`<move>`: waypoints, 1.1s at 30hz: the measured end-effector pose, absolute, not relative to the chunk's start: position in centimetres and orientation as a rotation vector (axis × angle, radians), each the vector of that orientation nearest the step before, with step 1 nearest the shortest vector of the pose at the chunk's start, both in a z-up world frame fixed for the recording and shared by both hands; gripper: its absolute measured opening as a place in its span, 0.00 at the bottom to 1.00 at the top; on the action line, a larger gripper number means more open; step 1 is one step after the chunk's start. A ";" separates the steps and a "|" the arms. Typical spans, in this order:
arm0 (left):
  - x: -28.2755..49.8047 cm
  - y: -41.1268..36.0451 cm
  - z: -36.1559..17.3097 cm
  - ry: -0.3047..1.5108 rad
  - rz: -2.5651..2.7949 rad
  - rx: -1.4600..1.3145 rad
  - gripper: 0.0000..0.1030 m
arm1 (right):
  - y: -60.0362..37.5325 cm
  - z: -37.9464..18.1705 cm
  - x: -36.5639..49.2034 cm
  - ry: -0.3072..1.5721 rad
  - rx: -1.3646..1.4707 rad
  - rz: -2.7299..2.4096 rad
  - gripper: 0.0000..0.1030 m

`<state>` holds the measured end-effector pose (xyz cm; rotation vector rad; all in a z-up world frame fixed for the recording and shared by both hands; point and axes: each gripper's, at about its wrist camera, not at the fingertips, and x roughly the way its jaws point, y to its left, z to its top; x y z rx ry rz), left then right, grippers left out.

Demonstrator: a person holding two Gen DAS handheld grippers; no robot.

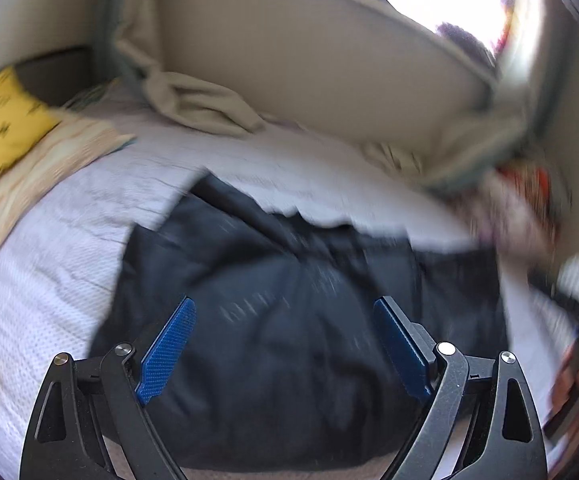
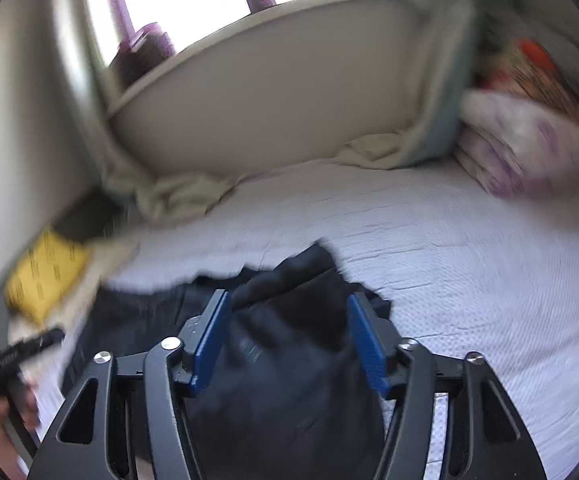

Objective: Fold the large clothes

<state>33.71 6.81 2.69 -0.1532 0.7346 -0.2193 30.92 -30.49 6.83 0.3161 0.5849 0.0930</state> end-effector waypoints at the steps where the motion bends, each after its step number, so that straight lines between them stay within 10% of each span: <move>1: 33.6 5.8 1.9 0.748 -0.213 -0.099 0.90 | -28.6 6.5 31.0 0.615 0.246 0.114 0.44; 10: 36.0 6.9 -4.3 0.897 0.006 0.054 0.91 | -22.0 -1.2 32.8 0.792 -0.108 0.043 0.36; 33: 37.3 9.3 -7.0 0.937 -0.004 -0.079 0.94 | -23.9 -6.4 35.7 0.858 0.016 0.129 0.35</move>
